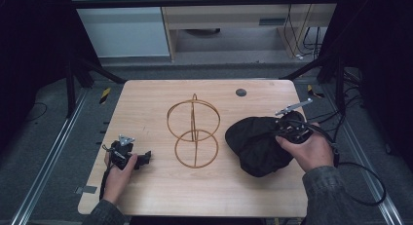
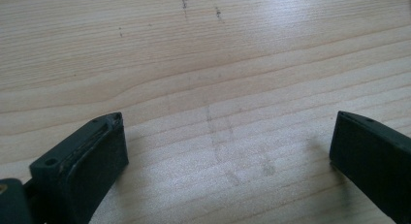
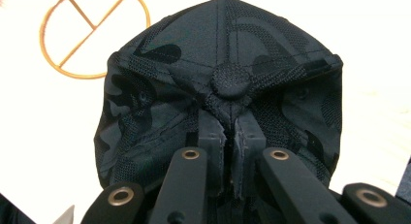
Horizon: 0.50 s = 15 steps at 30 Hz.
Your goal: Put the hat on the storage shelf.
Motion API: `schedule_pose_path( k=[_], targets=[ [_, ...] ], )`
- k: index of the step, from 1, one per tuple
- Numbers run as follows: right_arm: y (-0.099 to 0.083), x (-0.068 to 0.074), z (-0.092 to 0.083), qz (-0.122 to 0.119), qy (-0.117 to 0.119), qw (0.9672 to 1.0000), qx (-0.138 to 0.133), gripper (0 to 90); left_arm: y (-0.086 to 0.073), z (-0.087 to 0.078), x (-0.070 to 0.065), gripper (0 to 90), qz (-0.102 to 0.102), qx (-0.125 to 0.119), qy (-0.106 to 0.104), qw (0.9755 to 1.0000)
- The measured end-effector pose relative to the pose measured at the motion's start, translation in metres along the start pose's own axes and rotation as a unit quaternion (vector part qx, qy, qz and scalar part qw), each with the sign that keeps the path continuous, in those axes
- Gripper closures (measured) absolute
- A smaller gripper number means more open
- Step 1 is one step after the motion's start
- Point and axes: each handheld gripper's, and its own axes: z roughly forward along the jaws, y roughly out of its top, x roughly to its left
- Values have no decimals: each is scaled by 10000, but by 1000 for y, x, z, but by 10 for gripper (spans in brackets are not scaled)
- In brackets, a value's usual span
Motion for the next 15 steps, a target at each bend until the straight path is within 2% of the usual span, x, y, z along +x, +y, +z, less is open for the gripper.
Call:
schedule_pose_path(
  k=[15],
  targets=[
    [-4,-3,-45,-114,-44,9993,-361,847,0,0,0,0,-5,1,-2,10000]
  ],
)
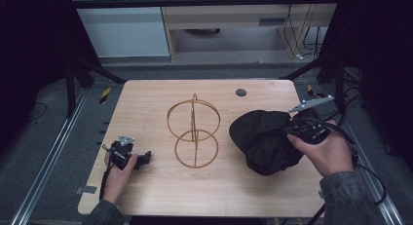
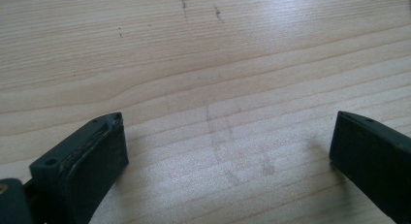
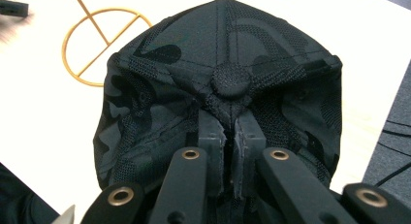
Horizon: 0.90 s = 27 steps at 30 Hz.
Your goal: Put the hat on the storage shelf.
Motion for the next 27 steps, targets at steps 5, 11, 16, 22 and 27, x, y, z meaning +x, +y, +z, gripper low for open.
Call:
schedule_pose_path(
  k=[5,11,16,22,27],
  targets=[
    [-2,-2,-11,37,0,9999,-115,848,0,0,0,0,-1,-2,0,10000],
    [-3,-4,-22,91,47,9997,-243,848,0,0,0,0,-1,-2,0,10000],
    [-3,-4,-28,57,66,9994,-344,848,0,0,0,0,13,-1,7,10000],
    [-2,-2,-35,35,74,9991,-412,848,0,0,0,0,6,-3,4,10000],
    [-1,-1,-41,32,94,9987,-492,848,0,0,0,0,5,-3,3,10000]
  ],
)
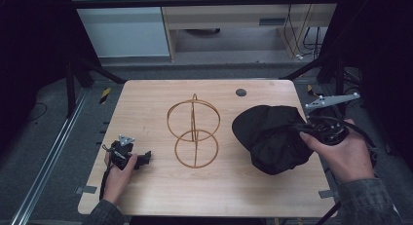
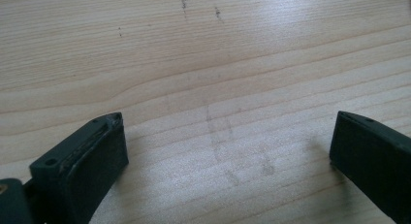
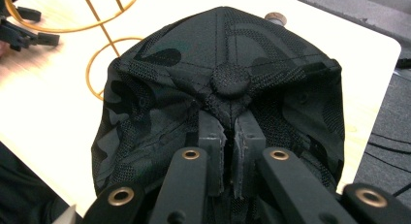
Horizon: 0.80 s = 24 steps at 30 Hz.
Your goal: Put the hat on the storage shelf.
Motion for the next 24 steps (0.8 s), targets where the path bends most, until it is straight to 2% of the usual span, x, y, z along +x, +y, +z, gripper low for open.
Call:
schedule_pose_path(
  k=[16,24],
  targets=[
    [8,5,-15,-80,0,9998,-195,849,0,0,0,0,0,1,1,10000],
    [8,4,-27,-13,-16,9993,-375,848,0,0,0,0,0,3,1,10000]
  ],
)
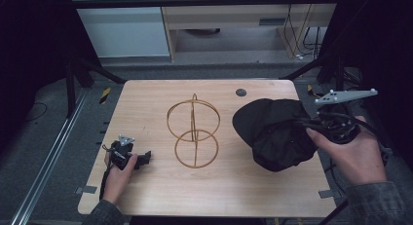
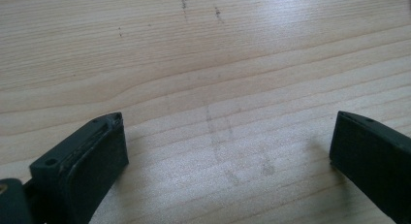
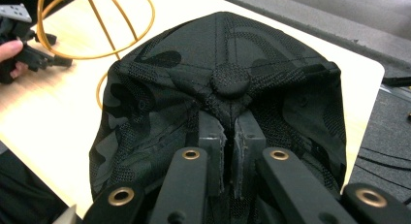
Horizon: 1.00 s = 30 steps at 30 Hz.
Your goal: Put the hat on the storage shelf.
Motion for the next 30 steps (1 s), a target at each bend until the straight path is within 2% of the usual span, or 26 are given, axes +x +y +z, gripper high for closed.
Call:
schedule_pose_path(
  k=[13,15,30],
  targets=[
    [9,1,-14,110,-42,9995,-294,849,0,0,0,0,0,7,-3,10000],
    [10,1,-15,58,-60,9994,-327,849,0,0,0,0,2,14,-1,10000],
    [21,7,-21,80,-156,9981,-598,850,0,0,0,0,2,14,0,10000]
  ],
)
